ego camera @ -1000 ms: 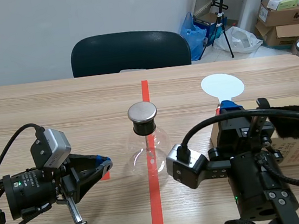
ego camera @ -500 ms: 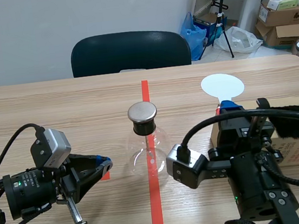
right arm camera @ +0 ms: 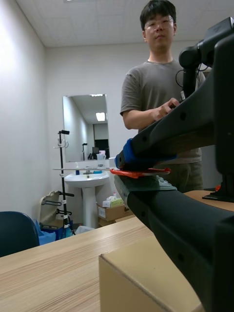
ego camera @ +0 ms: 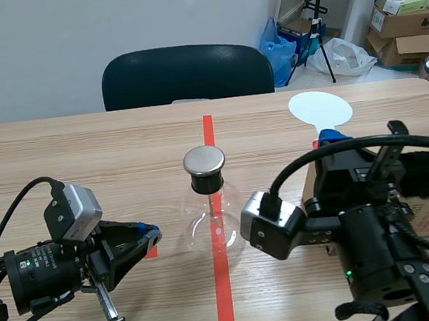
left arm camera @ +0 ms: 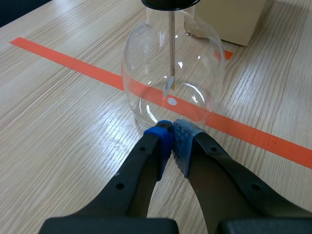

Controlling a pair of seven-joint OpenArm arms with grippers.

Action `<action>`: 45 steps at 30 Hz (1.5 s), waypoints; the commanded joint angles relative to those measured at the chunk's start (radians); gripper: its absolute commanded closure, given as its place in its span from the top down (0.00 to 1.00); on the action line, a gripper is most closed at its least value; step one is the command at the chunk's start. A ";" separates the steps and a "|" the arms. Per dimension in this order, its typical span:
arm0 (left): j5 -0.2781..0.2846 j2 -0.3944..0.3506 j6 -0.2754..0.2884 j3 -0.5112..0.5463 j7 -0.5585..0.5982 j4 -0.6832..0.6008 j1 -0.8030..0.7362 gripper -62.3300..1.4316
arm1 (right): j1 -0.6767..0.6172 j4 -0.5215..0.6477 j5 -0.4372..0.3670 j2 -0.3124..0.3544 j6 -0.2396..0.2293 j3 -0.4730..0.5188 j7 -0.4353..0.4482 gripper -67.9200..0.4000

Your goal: Do the electroscope experiment

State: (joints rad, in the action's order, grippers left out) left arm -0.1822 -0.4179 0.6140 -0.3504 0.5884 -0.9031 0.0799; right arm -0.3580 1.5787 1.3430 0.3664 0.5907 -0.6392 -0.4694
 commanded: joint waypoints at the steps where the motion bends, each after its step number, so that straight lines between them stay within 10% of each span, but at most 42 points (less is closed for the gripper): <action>1: 0.014 0.004 0.002 0.010 0.020 -0.025 -0.002 0.05 | -0.024 0.013 0.005 -0.017 0.013 0.043 0.031 0.02; 14: 0.014 -0.043 0.047 0.010 0.042 -0.058 -0.031 0.05 | -0.172 0.013 -0.001 -0.169 0.068 0.385 0.418 0.02; 26: 0.040 -0.297 0.082 0.209 0.159 -0.527 -0.452 0.05 | -0.210 -0.028 -0.046 -0.320 0.167 0.603 0.740 0.02; 32: 0.040 -0.312 0.082 0.369 0.156 -0.663 -0.638 0.38 | -0.204 -0.114 -0.069 -0.363 0.192 0.667 0.855 0.02; 36: 0.040 -0.312 0.082 0.390 0.164 -0.689 -0.667 0.98 | -0.193 -0.146 -0.080 -0.381 0.192 0.697 0.892 0.02; 45: 0.030 -0.312 0.082 0.390 0.174 -0.688 -0.667 1.00 | -0.159 -0.217 -0.073 -0.381 0.192 0.700 0.885 0.02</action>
State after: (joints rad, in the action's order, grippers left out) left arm -0.1604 -0.7368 0.6945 0.0521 0.7387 -1.5921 -0.5949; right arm -0.5293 1.3533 1.2720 -0.0219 0.7246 0.0574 0.4179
